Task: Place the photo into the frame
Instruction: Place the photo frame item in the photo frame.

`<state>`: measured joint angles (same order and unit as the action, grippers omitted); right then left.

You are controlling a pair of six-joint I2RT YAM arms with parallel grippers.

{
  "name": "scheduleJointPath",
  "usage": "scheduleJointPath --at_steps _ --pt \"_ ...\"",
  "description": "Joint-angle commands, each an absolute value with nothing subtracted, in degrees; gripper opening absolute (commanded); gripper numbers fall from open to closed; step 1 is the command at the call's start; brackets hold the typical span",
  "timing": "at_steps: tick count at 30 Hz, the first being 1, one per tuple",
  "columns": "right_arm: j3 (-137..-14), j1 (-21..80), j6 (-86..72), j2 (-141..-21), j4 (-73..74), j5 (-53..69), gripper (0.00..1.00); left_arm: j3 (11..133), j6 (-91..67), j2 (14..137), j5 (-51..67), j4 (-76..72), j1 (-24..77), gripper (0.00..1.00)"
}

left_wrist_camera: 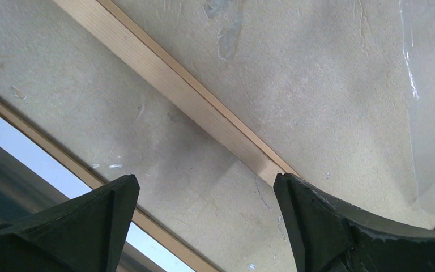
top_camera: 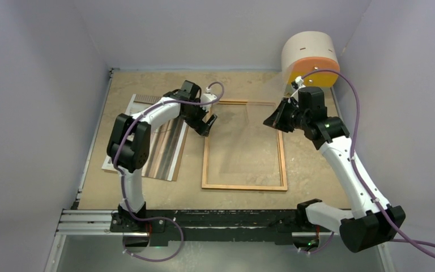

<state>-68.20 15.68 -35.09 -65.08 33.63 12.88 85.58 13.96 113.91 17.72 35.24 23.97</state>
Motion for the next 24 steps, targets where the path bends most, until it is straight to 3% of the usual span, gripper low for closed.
scheduleJointPath --at_steps 1,15,24 --pt "-69.12 15.56 -33.84 -62.94 34.38 13.03 0.00 84.55 12.99 113.50 18.78 33.02 25.46 0.99" --pt "-64.95 15.56 -34.42 -62.46 32.60 16.30 0.00 79.09 16.91 114.63 10.01 31.12 26.73 0.95" --pt "-59.89 15.65 -36.88 -63.00 26.89 20.94 0.00 68.49 22.36 109.38 1.95 26.22 26.70 0.95"
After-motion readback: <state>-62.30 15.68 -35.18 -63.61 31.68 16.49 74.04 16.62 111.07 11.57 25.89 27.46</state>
